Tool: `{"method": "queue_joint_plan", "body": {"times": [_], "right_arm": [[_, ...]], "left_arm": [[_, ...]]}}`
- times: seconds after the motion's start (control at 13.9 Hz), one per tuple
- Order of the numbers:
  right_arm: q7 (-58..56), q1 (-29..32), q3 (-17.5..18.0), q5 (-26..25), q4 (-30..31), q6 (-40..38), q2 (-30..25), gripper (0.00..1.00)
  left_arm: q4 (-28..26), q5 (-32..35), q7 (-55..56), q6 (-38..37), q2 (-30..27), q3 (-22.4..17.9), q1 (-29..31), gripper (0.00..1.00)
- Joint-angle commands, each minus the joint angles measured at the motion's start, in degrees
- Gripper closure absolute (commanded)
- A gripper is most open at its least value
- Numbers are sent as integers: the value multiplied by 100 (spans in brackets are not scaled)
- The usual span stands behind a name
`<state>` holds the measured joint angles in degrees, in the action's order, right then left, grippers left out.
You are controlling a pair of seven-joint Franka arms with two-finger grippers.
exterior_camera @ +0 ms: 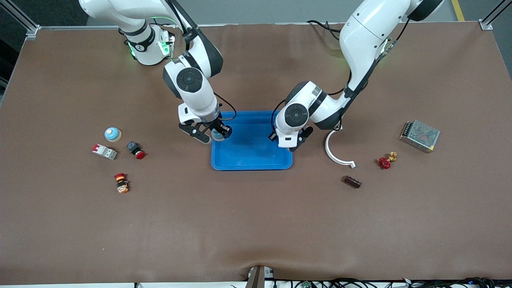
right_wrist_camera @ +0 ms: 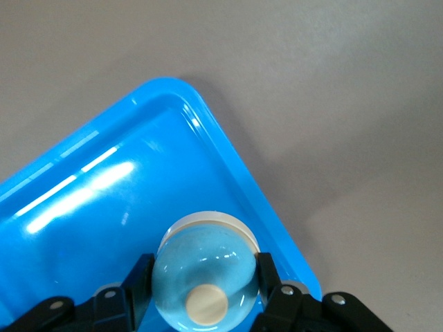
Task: Place electrolytic capacitor and blue bell in tray
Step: 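Carry the bell toward the tray while the left gripper drops the capacitor in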
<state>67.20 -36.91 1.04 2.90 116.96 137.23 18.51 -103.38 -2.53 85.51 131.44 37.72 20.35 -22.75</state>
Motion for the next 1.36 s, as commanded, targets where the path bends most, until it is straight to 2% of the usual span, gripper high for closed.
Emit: {"method": "queue_joint_plan", "body": {"times": [0.0,0.22,0.36,0.57,1.01,1.29], "right_arm": [[4,-97,-77,-8,125,-91,47,100],[30,-229,-77,-17,108,-47,223,100],[74,-316,-77,-26,64,-12,311,100],[109,-439,-86,-26,20,111,460,100],[215,-598,-86,-35,20,427,715,100],[329,-703,-95,-35,20,656,891,100]], "left_arm": [[203,16,62,-206,-116,-92,7,0],[729,472,53,-933,-142,-268,68,0],[863,674,-52,-1067,-168,-268,331,0],[872,991,-524,-1102,-248,-268,753,0],[802,1070,-1721,-1340,-248,-303,1562,0],[775,1782,-1792,-1279,-160,-294,1993,0]]}}
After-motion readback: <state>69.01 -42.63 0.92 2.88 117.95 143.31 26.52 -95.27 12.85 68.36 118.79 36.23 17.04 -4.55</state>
